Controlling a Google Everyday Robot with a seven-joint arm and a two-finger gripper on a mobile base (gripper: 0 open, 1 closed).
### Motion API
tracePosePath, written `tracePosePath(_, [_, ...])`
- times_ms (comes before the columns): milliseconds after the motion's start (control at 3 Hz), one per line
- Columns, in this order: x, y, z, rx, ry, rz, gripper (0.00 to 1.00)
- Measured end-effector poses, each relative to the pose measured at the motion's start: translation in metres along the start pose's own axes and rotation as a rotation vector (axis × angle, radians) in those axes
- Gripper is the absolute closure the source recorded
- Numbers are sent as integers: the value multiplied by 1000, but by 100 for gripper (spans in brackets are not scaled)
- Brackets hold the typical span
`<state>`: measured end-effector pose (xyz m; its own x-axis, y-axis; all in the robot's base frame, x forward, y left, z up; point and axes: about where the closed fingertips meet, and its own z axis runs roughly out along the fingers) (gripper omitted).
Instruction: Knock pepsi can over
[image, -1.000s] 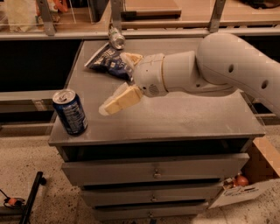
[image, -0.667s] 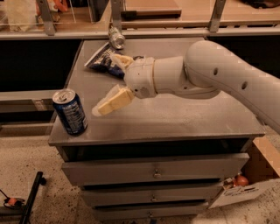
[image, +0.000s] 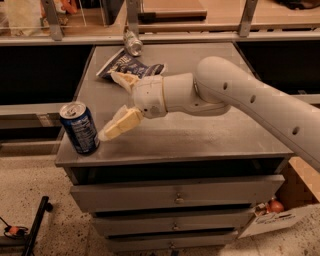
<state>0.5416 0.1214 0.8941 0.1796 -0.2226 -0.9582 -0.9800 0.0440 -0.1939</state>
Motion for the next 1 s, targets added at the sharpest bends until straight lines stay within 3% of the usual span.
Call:
tracePosePath(667, [9, 14, 21, -113, 56, 24, 0])
tracePosePath(1000, [13, 23, 27, -146, 51, 65, 0])
